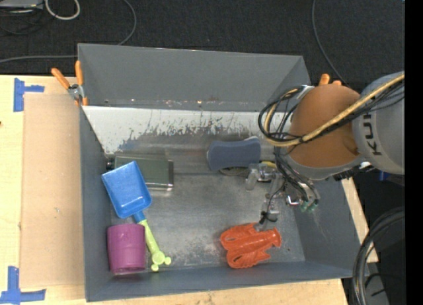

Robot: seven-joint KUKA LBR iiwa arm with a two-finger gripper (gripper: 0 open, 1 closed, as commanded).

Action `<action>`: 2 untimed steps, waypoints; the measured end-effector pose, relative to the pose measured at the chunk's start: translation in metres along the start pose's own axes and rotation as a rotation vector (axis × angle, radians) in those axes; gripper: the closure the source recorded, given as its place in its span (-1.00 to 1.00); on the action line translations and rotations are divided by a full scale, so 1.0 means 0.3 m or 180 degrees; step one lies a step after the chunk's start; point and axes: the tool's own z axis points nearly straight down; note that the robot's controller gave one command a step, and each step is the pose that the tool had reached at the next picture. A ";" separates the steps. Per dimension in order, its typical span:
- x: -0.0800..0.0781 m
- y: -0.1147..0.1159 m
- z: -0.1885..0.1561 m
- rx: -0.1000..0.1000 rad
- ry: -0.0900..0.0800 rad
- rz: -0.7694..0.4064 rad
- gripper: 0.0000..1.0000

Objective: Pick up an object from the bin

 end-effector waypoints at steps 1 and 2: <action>0.118 -0.034 0.186 -0.0001 0.0021 -0.0116 -1.00; 0.117 -0.036 0.205 0.0000 -0.0020 -0.0156 -1.00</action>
Offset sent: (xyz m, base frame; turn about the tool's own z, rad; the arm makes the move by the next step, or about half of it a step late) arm -0.0346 -0.0120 -0.0603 -0.0505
